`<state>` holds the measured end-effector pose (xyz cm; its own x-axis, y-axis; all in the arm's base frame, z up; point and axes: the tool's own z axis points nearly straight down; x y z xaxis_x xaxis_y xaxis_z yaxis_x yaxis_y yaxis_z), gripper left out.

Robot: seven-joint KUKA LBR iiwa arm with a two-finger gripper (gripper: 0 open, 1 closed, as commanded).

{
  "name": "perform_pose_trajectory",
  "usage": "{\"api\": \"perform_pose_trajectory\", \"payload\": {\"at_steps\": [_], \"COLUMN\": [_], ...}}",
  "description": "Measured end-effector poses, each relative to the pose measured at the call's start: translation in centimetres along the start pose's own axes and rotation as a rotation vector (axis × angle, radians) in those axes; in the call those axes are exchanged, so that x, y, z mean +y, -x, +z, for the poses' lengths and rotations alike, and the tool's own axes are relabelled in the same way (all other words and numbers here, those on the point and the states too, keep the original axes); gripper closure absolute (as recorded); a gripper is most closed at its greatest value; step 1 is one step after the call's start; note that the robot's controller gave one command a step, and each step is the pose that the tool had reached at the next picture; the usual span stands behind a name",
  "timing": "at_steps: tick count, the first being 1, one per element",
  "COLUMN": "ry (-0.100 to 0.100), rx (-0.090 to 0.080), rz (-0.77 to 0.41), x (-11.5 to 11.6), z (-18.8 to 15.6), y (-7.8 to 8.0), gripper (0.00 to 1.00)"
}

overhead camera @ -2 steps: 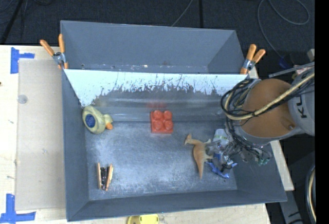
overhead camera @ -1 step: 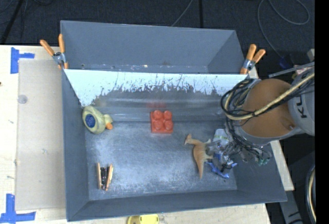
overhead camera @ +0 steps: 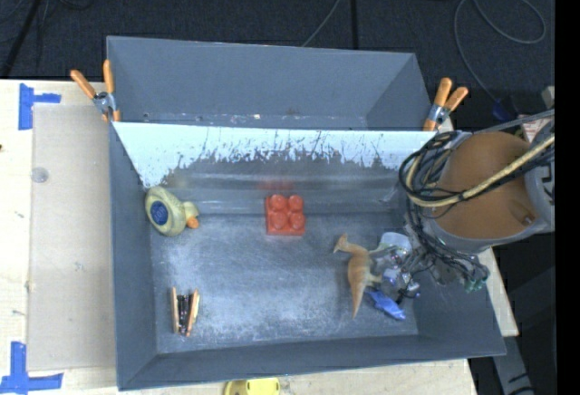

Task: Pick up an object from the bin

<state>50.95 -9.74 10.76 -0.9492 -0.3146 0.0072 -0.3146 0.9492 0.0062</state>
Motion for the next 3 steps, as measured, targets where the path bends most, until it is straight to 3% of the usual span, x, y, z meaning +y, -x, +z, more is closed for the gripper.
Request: {"api": "perform_pose_trajectory", "payload": {"at_steps": [1, 3], "ry": [-0.002, -0.001], "rx": [-0.005, -0.003], "rz": [0.088, 0.027], "x": [0.1, -0.4], "z": [-5.6, -9.8], "y": [0.1, 1.4], "gripper": [1.00, 1.00]}}
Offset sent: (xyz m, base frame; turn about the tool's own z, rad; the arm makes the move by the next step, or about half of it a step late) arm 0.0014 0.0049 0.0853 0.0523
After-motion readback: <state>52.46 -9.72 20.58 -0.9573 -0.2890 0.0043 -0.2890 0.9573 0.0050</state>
